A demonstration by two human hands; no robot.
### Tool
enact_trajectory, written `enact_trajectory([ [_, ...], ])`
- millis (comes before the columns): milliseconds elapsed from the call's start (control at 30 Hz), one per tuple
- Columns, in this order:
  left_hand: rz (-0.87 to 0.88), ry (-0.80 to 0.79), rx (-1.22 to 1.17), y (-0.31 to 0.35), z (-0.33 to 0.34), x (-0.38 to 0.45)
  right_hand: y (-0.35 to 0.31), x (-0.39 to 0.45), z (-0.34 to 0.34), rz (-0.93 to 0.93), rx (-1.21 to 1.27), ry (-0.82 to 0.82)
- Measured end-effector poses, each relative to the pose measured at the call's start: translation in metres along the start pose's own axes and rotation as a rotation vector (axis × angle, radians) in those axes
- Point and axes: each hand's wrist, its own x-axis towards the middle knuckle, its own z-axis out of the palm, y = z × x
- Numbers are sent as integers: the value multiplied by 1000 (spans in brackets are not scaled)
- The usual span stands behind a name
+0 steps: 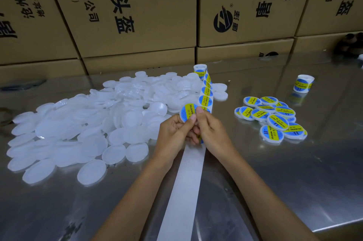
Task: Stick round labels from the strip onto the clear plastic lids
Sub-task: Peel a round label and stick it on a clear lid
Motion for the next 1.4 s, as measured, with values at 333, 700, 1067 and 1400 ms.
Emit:
enact_trajectory([
  [333,-93,48,122,7,-4,1,-2,-1,-2,58,65,-41],
  [700,-82,75,251,7,-11,5,4,1,-2,173,108,-141],
  [1067,-25,78,306,-3,-10,10,4,0,4,91,-47,-30],
  [1400,-51,-161,241,-5,-7,9,5,1,-3,66,-134,88],
])
